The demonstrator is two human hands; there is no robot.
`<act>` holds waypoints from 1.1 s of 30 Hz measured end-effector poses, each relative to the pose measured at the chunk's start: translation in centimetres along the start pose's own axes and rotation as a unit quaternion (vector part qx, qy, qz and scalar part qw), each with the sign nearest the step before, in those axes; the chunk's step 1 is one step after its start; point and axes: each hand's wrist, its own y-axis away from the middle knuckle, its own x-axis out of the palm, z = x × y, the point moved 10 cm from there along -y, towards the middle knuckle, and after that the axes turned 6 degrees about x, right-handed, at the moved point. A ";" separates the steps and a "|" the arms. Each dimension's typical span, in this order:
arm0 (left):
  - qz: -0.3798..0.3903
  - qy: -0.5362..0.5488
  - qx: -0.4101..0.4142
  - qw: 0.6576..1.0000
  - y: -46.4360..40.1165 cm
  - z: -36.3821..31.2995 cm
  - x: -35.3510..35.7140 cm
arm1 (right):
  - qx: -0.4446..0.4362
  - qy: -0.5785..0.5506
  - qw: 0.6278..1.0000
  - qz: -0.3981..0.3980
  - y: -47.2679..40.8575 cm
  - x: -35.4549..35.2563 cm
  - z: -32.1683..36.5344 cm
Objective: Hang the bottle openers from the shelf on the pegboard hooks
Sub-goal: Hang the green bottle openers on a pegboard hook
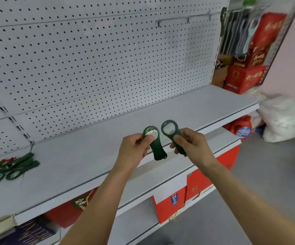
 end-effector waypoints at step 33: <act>-0.092 0.034 0.112 0.989 -26.7 -16.2 22.4 | -0.169 -0.155 0.972 -0.045 -28.4 -29.3 9.6</act>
